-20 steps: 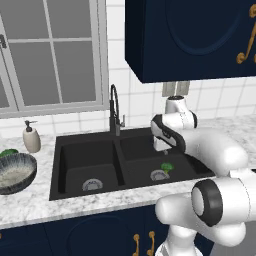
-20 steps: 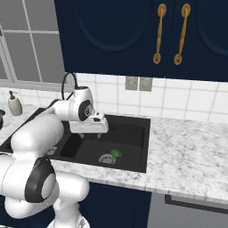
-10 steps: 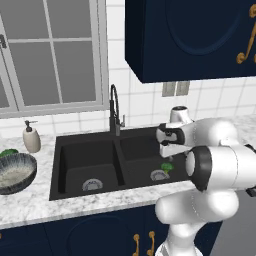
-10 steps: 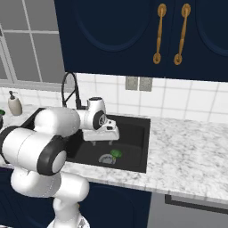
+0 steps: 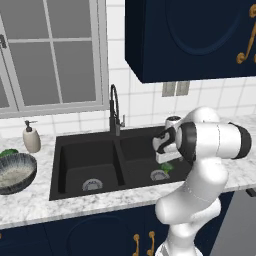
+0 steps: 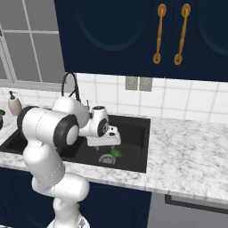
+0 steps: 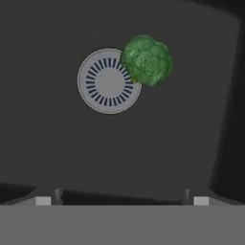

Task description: Pick the broccoli from the sink and place it in the bowl. Then pick the bowl and place it in the microwave. Then close the microwave door and press the start button.

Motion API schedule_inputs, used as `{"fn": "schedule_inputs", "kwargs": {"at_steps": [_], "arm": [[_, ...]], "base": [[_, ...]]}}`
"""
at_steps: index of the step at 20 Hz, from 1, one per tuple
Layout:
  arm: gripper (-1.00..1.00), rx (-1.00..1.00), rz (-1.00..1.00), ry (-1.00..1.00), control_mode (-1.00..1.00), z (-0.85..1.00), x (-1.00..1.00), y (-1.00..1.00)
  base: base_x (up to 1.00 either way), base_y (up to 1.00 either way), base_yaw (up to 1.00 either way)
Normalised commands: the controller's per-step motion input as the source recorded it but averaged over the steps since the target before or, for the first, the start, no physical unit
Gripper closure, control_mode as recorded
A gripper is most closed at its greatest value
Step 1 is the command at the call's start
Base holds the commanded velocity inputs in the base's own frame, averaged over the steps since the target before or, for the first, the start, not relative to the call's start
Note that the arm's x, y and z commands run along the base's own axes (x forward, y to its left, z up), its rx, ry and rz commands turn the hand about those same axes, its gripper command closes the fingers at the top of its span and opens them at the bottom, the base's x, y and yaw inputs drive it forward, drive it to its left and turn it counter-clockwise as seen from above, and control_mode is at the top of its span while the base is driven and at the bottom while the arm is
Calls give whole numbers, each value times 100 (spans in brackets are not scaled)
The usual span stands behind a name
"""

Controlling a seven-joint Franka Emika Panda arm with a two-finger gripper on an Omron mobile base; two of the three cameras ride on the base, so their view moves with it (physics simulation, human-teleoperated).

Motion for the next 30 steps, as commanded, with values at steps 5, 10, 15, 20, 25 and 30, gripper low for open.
{"fn": "schedule_inputs", "kwargs": {"at_steps": [5,10,15,20,25,30], "arm": [[-100,0,7,0,-100,-48,52,-5],[-100,0,8,-1,-100,-45,46,-10],[-100,0,7,0,-100,-43,50,-9],[-100,0,7,0,-100,-35,43,-14],[-100,2,10,0,-100,-26,43,-15],[-100,3,9,0,-100,-24,13,-17]], "base": [[0,0,0],[0,0,0],[0,0,0],[0,0,0],[0,0,0],[0,0,0]]}}
